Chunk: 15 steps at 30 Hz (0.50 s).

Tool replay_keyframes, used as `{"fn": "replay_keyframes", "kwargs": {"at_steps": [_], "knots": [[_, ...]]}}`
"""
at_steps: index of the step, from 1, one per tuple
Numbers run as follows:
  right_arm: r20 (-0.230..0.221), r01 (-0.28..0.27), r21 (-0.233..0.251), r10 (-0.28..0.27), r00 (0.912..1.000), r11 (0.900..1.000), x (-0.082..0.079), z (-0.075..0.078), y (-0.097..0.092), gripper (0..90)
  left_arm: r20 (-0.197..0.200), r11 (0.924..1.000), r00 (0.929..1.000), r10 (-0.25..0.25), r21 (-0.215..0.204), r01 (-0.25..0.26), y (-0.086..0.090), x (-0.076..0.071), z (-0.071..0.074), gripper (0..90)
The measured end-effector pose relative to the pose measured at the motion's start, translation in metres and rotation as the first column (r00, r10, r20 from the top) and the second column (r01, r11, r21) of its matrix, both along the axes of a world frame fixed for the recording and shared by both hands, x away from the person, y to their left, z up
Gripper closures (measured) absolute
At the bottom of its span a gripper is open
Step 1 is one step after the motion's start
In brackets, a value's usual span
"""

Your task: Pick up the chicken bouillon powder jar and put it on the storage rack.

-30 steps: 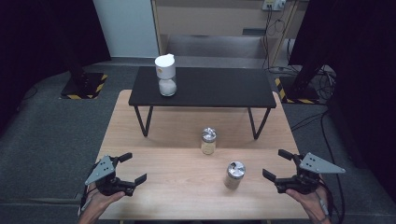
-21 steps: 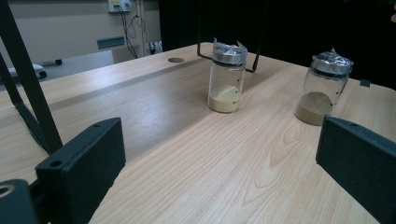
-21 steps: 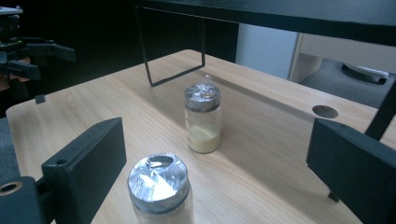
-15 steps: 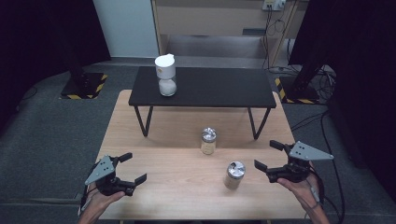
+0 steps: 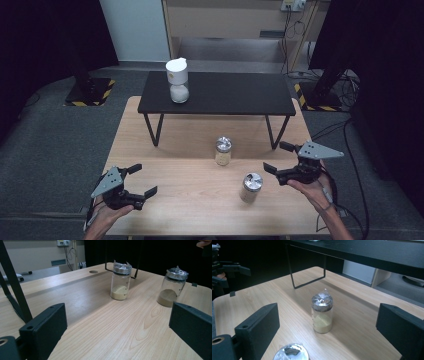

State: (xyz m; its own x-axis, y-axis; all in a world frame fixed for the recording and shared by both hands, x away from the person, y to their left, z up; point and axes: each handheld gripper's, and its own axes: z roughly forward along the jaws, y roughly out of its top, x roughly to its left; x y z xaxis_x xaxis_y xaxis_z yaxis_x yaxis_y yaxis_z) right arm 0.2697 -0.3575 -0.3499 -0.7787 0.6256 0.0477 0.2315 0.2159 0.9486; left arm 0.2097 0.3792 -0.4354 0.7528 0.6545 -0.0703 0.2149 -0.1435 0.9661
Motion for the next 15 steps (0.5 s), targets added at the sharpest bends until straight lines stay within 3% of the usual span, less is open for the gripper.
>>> {"fn": "replay_keyframes", "kwargs": {"at_steps": [15], "knots": [[-0.003,-0.04,-0.03,0.04,0.9992,0.9987,0.029,0.004,0.025,5.6,-0.003,1.0,1.0,0.001,-0.002,-0.001,0.0,0.0,0.0,0.2]]}}
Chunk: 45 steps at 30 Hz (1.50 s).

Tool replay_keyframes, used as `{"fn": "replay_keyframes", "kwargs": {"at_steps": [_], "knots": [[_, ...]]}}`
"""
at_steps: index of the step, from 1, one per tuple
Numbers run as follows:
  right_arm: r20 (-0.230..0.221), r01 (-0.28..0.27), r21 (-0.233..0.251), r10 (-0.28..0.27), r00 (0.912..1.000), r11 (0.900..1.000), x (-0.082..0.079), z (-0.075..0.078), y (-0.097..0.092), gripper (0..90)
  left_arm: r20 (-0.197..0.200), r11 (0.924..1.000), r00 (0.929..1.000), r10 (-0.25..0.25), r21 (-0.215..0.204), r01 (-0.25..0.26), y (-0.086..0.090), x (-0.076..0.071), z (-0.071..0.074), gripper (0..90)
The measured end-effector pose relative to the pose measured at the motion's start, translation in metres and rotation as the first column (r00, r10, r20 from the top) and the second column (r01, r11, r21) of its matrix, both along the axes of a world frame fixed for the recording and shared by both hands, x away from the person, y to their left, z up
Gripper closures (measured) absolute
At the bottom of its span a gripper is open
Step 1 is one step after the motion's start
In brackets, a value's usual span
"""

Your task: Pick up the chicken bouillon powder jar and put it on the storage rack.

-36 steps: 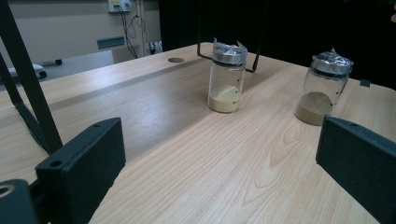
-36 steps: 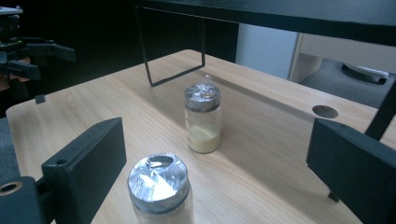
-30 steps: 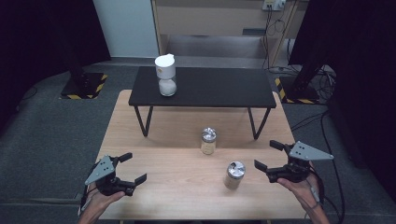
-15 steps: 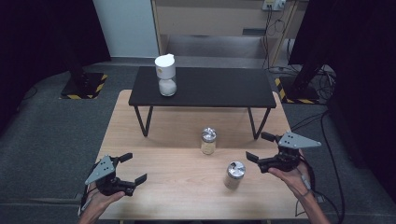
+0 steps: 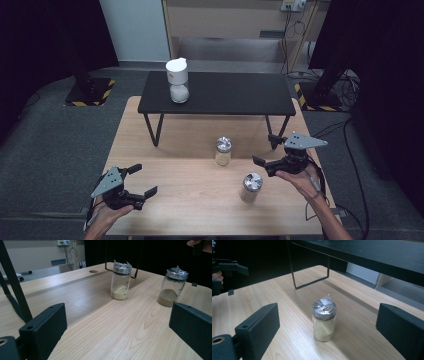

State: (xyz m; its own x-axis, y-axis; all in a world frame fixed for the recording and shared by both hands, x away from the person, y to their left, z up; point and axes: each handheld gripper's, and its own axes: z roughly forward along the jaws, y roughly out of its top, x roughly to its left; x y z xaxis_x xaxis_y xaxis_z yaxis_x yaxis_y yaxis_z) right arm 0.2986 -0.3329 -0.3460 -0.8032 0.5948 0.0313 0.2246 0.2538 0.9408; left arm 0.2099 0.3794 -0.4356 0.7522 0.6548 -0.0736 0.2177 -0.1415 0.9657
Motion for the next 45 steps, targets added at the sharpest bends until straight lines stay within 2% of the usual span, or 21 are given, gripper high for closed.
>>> {"fn": "replay_keyframes", "kwargs": {"at_steps": [17,24,35,38,45], "knots": [[-0.006,-0.035,-0.022,0.035,0.9994,0.9992,0.03,-0.001,0.021,5.8,-0.006,1.0,1.0,-0.002,-0.004,0.002,0.0,0.001,0.0,0.3],[-0.025,-0.061,-0.045,0.06,0.9979,0.9971,0.047,-0.004,0.034,5.8,-0.009,1.0,1.0,-0.004,-0.002,0.004,0.0,0.001,0.0,0.3],[-0.065,-0.106,-0.113,0.1,0.9929,0.9878,0.075,-0.01,0.055,6.1,-0.012,1.0,0.9999,-0.006,-0.001,0.006,0.001,0.002,0.0,0.4],[-0.069,-0.122,-0.144,0.113,0.9912,0.982,0.081,-0.012,0.062,6.2,-0.011,1.0,0.9999,-0.005,-0.003,0.005,0.001,0.001,0.0,0.4],[-0.097,-0.148,-0.159,0.134,0.9863,0.9761,0.096,-0.019,0.07,7.1,-0.012,1.0,0.9999,-0.006,0.003,0.006,0.0,0.001,0.0,0.4]]}}
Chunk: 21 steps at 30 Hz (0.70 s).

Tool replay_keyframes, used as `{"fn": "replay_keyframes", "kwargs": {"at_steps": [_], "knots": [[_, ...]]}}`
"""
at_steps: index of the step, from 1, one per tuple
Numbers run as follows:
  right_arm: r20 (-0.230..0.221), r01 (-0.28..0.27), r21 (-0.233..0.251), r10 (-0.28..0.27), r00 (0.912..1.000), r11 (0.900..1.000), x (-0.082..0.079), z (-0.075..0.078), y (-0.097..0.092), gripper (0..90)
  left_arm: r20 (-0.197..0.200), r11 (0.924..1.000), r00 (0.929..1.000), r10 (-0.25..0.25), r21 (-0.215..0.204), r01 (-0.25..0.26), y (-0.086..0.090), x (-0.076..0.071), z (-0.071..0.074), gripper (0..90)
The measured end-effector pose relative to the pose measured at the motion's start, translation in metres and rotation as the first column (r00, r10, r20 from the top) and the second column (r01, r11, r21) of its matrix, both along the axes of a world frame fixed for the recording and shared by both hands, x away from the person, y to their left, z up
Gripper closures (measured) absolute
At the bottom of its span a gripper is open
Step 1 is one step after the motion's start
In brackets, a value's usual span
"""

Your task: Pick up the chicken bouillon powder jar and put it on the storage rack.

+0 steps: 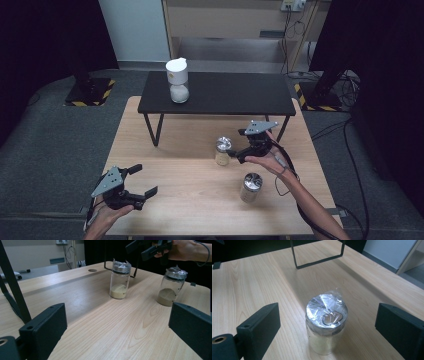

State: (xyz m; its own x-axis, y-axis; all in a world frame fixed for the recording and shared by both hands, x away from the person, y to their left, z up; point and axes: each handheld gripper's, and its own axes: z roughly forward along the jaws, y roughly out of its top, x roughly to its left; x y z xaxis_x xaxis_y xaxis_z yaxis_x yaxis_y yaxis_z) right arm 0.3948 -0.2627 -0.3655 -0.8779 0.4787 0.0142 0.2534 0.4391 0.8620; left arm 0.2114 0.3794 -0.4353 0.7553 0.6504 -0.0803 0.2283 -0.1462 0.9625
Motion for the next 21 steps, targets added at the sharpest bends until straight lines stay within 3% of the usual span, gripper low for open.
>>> {"fn": "replay_keyframes", "kwargs": {"at_steps": [7,11,21], "knots": [[-0.018,-0.014,-0.013,0.013,0.9998,0.9998,0.014,-0.006,0.003,8.5,0.001,1.0,1.0,0.003,0.0,-0.003,0.0,0.0,0.0,0.5],[-0.044,-0.026,0.009,0.026,0.9987,0.9996,0.023,-0.013,0.004,9.7,0.0,1.0,1.0,0.005,0.002,-0.005,0.0,0.0,0.0,0.5],[-0.062,-0.073,-0.013,0.072,0.9955,0.9972,0.039,-0.02,0.014,13.6,0.001,1.0,1.0,0.008,0.004,-0.008,0.0,0.0,0.0,0.6]]}}
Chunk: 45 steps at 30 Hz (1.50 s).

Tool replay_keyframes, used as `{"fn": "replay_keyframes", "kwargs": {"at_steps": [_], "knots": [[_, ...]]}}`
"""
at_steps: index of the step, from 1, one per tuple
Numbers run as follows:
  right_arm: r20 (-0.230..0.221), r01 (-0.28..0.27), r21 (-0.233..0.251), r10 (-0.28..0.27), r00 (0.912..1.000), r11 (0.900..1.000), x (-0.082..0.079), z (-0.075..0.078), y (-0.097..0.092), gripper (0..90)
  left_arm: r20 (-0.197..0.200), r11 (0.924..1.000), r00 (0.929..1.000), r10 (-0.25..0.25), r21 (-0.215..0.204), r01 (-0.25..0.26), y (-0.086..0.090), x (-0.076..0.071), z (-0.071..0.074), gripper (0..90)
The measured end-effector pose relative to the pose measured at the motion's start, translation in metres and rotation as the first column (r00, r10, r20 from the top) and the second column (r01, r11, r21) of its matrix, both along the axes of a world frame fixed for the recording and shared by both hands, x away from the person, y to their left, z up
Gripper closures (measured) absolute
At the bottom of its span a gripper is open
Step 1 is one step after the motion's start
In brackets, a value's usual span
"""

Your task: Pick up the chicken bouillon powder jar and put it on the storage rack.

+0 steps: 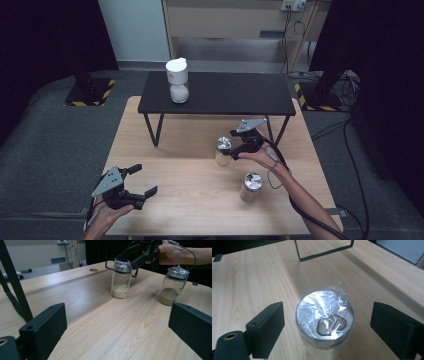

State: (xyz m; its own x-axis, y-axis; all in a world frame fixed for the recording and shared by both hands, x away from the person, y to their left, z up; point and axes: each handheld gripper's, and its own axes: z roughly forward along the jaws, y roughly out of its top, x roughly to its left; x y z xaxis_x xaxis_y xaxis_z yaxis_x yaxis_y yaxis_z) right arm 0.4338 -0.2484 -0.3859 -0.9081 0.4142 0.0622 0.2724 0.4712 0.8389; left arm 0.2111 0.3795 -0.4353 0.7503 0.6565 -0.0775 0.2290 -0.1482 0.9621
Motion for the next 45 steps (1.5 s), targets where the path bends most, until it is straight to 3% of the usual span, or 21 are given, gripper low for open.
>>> {"fn": "replay_keyframes", "kwargs": {"at_steps": [9,11,22,35,45], "knots": [[-0.011,-0.034,0.015,0.034,0.9994,0.9993,0.01,-0.012,0.002,20.7,0.0,1.0,1.0,0.0,0.001,0.0,0.0,0.0,0.0,0.6],[-0.019,-0.042,0.04,0.042,0.9989,0.9983,0.014,-0.017,0.0,23.2,-0.001,1.0,1.0,-0.001,0.0,0.001,0.0,0.0,0.0,0.7],[0.008,-0.07,0.059,0.07,0.9975,0.9958,0.017,-0.027,-0.002,34.5,-0.001,1.0,1.0,0.001,0.0,-0.001,0.0,0.0,-0.001,0.7],[0.024,-0.089,0.053,0.088,0.9958,0.9946,0.015,-0.026,-0.004,35.1,0.0,1.0,1.0,0.002,-0.001,-0.002,0.001,0.0,0.0,0.7],[0.024,-0.118,0.042,0.117,0.9928,0.9921,0.012,-0.013,-0.007,35.2,0.0,1.0,1.0,0.004,0.0,-0.004,0.0,0.0,0.0,0.5]]}}
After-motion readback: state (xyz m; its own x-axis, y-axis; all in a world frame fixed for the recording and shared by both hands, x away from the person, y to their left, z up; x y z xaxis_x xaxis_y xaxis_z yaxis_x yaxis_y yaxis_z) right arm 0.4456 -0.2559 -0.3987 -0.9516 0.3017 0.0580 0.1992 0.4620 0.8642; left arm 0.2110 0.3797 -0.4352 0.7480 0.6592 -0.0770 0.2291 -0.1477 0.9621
